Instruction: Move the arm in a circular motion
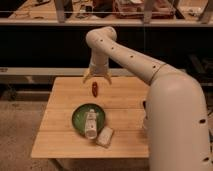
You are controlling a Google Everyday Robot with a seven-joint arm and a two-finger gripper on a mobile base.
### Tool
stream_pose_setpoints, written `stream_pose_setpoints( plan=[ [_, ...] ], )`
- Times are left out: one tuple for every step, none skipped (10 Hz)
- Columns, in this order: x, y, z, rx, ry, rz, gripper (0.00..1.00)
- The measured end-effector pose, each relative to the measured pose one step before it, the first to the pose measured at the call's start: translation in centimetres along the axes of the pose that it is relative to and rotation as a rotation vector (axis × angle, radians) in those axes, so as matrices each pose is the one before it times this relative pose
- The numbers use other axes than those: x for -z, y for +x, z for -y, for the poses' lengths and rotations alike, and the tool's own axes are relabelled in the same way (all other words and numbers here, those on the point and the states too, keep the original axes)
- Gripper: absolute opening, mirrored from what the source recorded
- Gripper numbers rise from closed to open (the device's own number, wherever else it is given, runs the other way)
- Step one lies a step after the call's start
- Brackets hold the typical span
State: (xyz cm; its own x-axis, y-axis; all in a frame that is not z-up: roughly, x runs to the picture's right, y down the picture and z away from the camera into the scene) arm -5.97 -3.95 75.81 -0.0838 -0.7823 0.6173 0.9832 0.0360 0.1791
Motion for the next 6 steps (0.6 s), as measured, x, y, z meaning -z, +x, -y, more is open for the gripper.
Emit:
stream_pose_setpoints(
  plan=[
    [0.153, -1.127, 1.726, 0.06054, 0.01339, -0.02408, 0.8],
    [0.133, -1.25, 1.064, 0.05518, -0.0008, -0.01975, 0.8],
    [0.026, -2.655, 1.305, 0.08754, -0.00789, -0.01557, 0.8],
    [-0.162, -2.824, 1.043, 0.08144, -0.01075, -0.00583, 0.8],
    [-0.287, -2.36, 0.631, 0.05819, -0.00922, 0.005, 0.8],
    [-0.651, -2.735, 0.289, 0.05947, -0.01179, 0.01438, 0.8]
  ],
)
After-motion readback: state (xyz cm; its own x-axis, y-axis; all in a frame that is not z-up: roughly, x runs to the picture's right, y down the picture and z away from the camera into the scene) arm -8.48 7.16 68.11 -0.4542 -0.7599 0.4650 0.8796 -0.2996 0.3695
